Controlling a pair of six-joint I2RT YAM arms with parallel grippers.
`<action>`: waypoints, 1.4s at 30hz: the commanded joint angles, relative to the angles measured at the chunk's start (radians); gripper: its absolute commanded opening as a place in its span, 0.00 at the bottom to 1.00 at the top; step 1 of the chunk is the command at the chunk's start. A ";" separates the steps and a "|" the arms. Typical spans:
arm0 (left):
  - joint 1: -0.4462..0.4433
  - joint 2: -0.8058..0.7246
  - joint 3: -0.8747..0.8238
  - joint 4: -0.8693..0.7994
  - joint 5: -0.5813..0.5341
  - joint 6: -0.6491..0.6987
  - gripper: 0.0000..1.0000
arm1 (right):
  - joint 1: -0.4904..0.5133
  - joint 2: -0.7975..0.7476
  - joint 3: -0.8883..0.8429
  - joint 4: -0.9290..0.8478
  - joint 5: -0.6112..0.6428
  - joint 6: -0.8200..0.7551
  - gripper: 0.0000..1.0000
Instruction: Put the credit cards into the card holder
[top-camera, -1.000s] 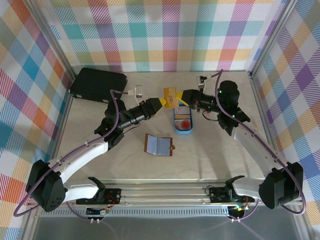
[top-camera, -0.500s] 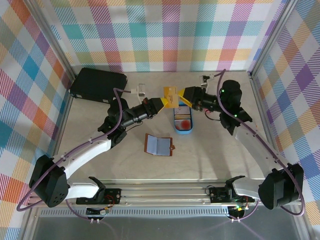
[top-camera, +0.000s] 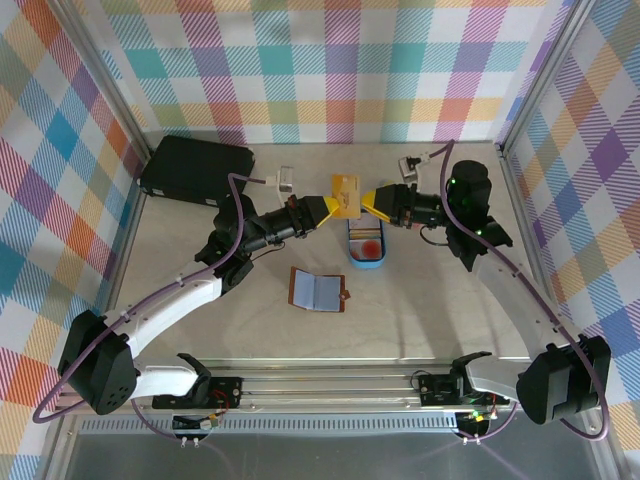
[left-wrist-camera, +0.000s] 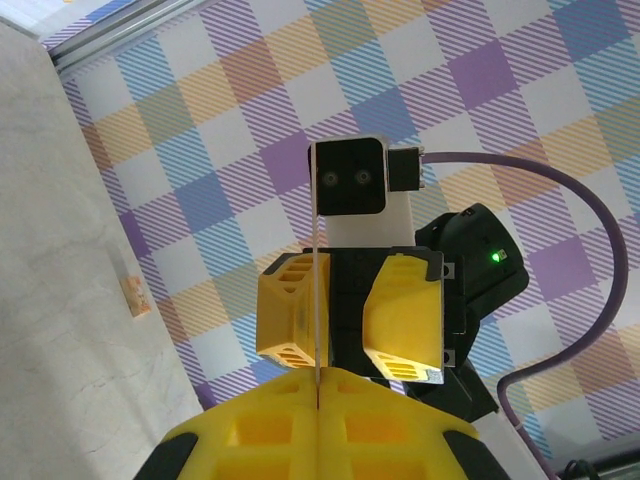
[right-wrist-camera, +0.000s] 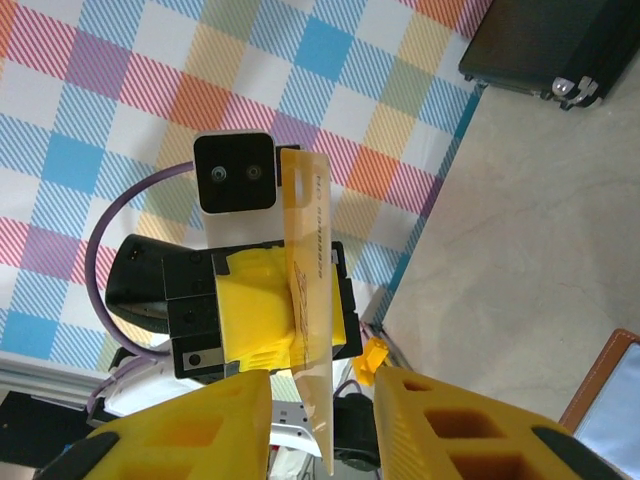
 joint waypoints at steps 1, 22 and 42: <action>-0.006 0.012 0.015 0.057 0.038 -0.019 0.00 | 0.003 0.016 0.001 0.054 -0.049 0.016 0.30; 0.037 -0.027 -0.013 -0.036 0.068 -0.008 0.57 | 0.006 0.025 -0.018 0.034 -0.019 -0.039 0.00; 0.202 -0.065 -0.166 -0.829 0.012 0.474 0.81 | 0.506 0.055 -0.369 -0.089 0.803 -0.090 0.00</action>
